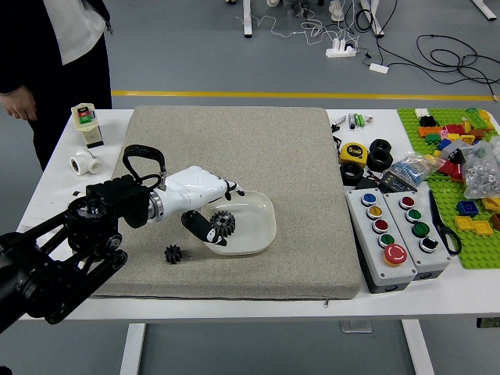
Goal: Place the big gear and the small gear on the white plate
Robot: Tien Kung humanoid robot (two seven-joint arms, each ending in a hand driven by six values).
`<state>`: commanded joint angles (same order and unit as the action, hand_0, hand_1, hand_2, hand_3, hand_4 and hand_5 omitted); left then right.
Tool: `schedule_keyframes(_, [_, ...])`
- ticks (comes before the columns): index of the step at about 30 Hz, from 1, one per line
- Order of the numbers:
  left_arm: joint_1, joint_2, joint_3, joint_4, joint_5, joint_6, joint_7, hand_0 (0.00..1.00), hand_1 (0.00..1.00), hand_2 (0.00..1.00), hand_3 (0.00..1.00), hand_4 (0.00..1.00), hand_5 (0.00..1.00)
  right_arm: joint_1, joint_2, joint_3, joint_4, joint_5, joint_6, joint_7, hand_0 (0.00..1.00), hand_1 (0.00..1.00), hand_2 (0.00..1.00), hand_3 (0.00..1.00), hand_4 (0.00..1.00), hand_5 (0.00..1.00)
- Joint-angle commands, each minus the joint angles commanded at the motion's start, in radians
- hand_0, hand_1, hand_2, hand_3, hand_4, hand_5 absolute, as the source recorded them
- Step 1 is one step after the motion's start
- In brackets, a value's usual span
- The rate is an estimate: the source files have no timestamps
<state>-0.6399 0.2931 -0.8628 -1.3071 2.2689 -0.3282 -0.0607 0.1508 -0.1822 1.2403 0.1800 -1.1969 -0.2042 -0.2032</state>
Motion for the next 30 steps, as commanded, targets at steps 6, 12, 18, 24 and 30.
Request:
schedule_keyframes(6, [0.054, 0.042, -0.099, -0.079, 0.000, -0.088, -0.013, 0.476, 0.642, 0.752, 0.859, 0.998, 0.369, -0.003, 0.000, 0.006, 0.000, -0.004, -0.001, 0.001, 0.689, 0.704, 0.777, 0.608, 0.809, 0.617])
schedule_keyframes(12, [0.133, 0.082, -0.202, -0.137, 0.000, -0.176, -0.021, 0.494, 0.641, 0.737, 0.851, 0.998, 0.251, -0.007, 0.002, 0.017, 0.000, -0.015, -0.001, 0.000, 0.689, 0.702, 0.776, 0.606, 0.810, 0.618])
schedule_keyframes(18, [0.180, 0.099, -0.231, -0.163, 0.000, -0.212, -0.026, 0.496, 0.636, 0.715, 0.838, 0.998, 0.189, -0.008, 0.003, 0.028, 0.000, -0.030, 0.000, -0.001, 0.688, 0.702, 0.776, 0.605, 0.810, 0.619])
schedule_keyframes(24, [0.201, 0.104, -0.209, -0.164, 0.000, -0.237, -0.028, 0.490, 0.627, 0.696, 0.826, 0.997, 0.124, -0.008, 0.005, 0.028, 0.000, -0.028, -0.001, -0.002, 0.687, 0.703, 0.776, 0.605, 0.809, 0.618])
schedule_keyframes(30, [0.207, 0.102, -0.200, -0.151, 0.000, -0.237, -0.025, 0.466, 0.584, 0.621, 0.780, 0.928, 0.085, -0.008, 0.005, 0.027, 0.000, -0.027, -0.001, -0.002, 0.685, 0.702, 0.776, 0.605, 0.810, 0.616])
